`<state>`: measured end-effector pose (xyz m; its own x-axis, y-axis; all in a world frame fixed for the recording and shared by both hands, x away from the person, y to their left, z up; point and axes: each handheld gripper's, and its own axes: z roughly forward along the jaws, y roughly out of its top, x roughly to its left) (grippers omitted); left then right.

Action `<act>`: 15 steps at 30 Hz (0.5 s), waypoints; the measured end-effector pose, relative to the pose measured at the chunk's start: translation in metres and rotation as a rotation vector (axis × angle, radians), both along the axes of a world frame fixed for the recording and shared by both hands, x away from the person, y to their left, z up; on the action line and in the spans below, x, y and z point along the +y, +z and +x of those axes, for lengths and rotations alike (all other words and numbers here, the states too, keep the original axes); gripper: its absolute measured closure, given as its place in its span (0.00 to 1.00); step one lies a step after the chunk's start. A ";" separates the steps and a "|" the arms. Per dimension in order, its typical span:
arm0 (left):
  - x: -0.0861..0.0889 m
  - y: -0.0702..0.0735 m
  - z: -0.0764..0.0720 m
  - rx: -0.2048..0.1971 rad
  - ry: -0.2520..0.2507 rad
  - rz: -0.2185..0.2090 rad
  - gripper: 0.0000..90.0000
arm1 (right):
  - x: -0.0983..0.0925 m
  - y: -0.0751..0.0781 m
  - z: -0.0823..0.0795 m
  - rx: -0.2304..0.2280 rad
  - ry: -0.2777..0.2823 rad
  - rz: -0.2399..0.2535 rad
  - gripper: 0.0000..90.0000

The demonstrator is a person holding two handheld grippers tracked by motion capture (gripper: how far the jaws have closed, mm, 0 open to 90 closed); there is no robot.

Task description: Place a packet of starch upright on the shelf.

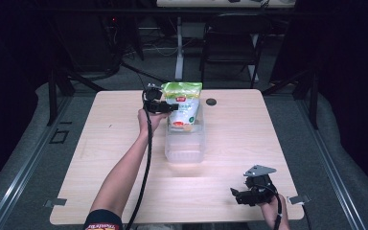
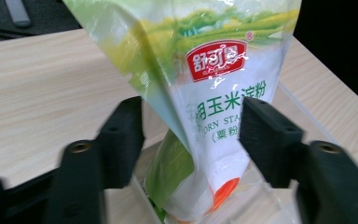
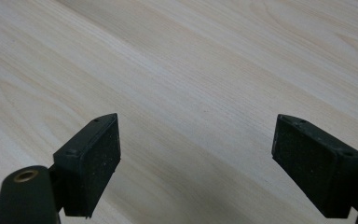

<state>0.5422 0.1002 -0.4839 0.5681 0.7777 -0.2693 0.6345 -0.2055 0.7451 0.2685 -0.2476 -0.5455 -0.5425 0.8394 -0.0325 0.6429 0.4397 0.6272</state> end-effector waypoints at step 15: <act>0.003 0.048 -0.051 -0.077 -0.090 0.162 0.15 | 0.000 0.001 -0.002 0.002 -0.001 0.003 0.16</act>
